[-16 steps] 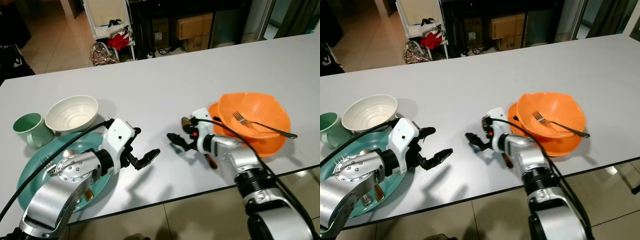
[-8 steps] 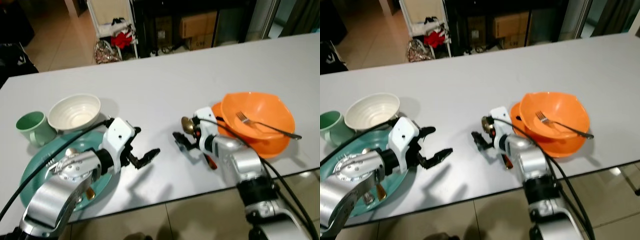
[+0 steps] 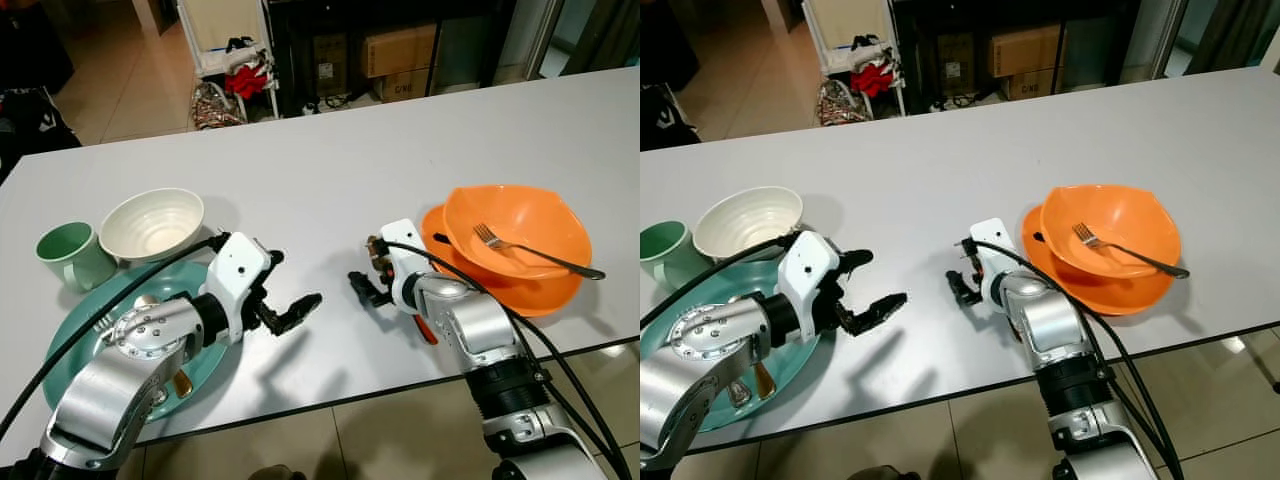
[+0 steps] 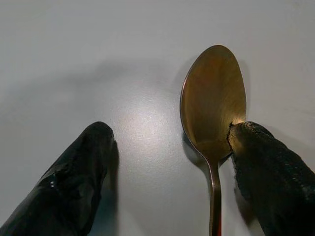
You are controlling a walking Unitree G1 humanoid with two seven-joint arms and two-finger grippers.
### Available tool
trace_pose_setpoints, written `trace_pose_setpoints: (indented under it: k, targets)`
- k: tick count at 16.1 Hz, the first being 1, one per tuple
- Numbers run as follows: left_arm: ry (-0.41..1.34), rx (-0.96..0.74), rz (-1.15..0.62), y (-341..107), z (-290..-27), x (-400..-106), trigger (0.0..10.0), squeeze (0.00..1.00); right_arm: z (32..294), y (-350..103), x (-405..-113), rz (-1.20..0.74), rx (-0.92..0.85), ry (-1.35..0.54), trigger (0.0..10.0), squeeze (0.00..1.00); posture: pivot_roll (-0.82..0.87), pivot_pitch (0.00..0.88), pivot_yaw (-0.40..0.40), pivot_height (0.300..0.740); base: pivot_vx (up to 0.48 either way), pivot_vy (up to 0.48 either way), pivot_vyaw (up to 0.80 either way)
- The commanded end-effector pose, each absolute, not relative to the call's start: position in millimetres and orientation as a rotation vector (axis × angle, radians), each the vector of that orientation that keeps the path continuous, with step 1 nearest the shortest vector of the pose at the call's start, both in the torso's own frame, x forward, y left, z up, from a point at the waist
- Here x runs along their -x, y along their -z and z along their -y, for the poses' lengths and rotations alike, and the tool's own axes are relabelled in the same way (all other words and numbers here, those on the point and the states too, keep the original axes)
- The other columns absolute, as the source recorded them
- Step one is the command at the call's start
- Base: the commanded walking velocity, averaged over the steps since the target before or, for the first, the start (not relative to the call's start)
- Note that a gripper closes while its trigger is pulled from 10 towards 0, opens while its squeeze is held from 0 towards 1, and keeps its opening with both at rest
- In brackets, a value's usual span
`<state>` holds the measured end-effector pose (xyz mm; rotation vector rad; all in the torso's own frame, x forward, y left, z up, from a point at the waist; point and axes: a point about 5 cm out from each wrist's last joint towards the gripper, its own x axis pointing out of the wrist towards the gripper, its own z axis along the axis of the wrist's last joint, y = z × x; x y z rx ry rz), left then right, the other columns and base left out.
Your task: Setting the table
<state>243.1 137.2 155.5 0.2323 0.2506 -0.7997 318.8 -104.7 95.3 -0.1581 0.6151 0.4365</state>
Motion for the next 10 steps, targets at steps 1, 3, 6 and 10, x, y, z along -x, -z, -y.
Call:
trace_pose_setpoints:
  k: [1, 3, 6, 10]
  targets:
    - [0.794, -0.242, -0.263, -154.6, -139.3, -244.4, 10.0, 0.00, 109.8, -73.9, -308.4, -0.743, 0.160, -0.417, 0.0, 0.00, 0.04, 0.000, 0.114, 0.740, 0.000, 0.000, 0.00]
    - [0.798, -0.241, -0.261, -154.6, -138.6, -245.5, 10.0, 0.00, 108.6, -72.8, -305.1, -0.766, 0.185, -0.419, 0.0, 0.00, 0.04, 0.000, 0.120, 0.740, 0.000, 0.000, 0.00]
    - [0.806, -0.242, -0.262, -154.4, -137.7, -245.8, 10.0, 0.00, 106.7, -72.3, -303.0, -0.768, 0.202, -0.434, 0.0, 0.00, 0.03, 0.000, 0.122, 0.740, 0.000, 0.000, 0.00]
    - [0.805, -0.244, -0.260, -154.1, -137.3, -246.1, 10.0, 0.00, 105.6, -72.8, -302.8, -0.764, 0.217, -0.442, 0.1, 0.00, 0.04, 0.000, 0.119, 0.740, 0.000, 0.000, 0.00]
